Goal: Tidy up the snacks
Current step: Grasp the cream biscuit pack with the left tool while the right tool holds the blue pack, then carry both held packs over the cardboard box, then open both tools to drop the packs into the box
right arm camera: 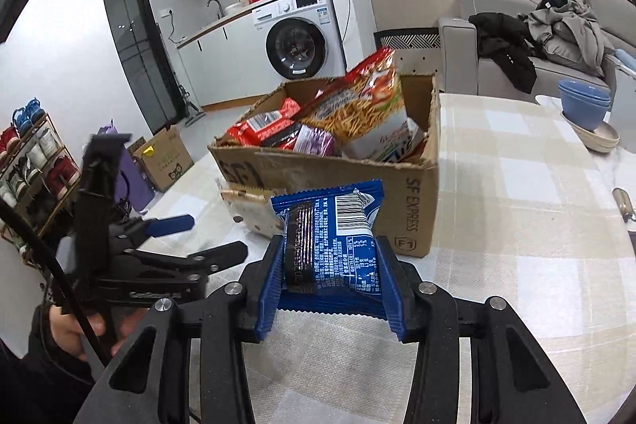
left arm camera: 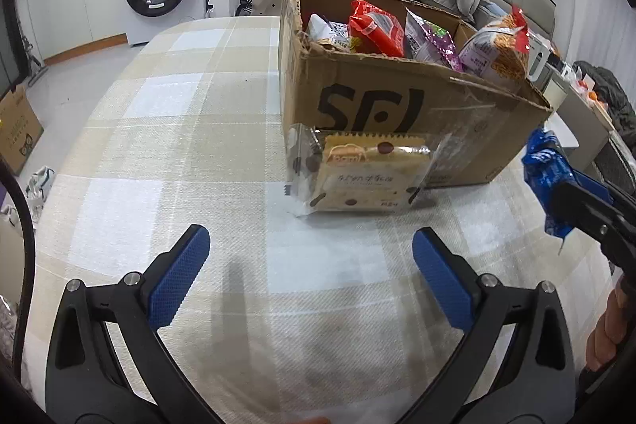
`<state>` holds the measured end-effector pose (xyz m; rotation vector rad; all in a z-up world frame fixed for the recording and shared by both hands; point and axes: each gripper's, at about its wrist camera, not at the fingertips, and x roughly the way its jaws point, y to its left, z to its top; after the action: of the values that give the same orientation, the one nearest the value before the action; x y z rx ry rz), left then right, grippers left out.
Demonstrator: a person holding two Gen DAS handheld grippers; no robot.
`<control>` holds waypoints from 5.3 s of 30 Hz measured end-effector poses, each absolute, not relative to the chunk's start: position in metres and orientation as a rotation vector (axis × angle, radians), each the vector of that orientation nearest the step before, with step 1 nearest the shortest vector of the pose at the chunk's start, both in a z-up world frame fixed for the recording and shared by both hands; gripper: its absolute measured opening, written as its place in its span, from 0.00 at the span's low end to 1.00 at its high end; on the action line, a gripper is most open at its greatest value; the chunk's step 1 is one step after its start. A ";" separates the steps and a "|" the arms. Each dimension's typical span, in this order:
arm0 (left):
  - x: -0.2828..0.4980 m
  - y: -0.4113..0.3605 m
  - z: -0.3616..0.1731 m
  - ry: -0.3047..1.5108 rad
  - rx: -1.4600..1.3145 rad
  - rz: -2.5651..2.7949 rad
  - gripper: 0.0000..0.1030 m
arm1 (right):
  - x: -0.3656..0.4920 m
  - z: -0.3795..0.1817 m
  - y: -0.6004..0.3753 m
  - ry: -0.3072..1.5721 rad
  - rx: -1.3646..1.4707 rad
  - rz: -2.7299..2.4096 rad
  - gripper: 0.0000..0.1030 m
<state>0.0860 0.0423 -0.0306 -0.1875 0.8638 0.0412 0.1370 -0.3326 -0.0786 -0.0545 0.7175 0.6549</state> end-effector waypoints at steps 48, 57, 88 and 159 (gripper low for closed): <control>0.128 -0.011 -0.040 0.827 -0.058 0.054 0.52 | 0.139 -0.060 -0.359 0.680 -0.022 0.610 0.43; 0.104 -0.002 -0.033 0.799 -0.065 0.029 0.52 | 0.139 -0.057 -0.359 0.677 -0.016 0.607 0.43; 0.045 0.034 0.068 0.670 -0.137 -0.011 0.52 | 0.144 -0.043 -0.351 0.624 -0.003 0.639 0.43; 0.135 0.028 0.065 0.712 -0.126 -0.073 0.70 | 0.188 -0.045 -0.320 0.571 -0.097 0.621 0.83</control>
<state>0.1353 0.0277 0.0650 -0.1258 0.7118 -0.0726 0.1881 -0.3204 -0.0445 -0.0970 0.5708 0.6209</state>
